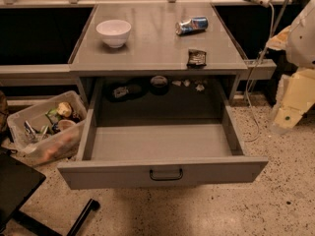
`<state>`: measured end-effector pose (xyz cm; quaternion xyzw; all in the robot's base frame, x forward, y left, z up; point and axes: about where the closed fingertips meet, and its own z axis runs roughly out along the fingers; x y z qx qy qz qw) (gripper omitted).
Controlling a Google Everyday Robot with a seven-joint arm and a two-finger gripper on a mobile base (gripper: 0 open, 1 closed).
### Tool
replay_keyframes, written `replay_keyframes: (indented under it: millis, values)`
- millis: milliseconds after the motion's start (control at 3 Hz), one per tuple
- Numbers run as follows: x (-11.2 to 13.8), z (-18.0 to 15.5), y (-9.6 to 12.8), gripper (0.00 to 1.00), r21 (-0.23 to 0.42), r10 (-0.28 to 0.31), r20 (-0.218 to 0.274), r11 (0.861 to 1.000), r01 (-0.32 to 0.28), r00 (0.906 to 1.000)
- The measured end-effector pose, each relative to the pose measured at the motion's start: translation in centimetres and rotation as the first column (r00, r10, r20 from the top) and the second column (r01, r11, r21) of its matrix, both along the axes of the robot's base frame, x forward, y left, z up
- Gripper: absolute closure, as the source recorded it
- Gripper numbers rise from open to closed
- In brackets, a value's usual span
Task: Place rxbar chocolate into top drawer
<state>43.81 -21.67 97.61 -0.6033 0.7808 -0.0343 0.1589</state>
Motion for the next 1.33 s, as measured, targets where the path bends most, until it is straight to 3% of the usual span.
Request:
replay_keyframes:
  millis: [667, 1000, 1333]
  values:
    - [0.7, -0.9, 0.7, 0.0, 0.012, -0.005, 0.012, 1.0, 0.005, 0.9999]
    - [3.7, -3.2, 2.6, 0.0, 0.041, 0.018, 0.029, 0.999, -0.019, 0.9994]
    - [8.4, -5.9, 5.0, 0.0, 0.069, 0.064, 0.085, 0.995, -0.07, 0.9943]
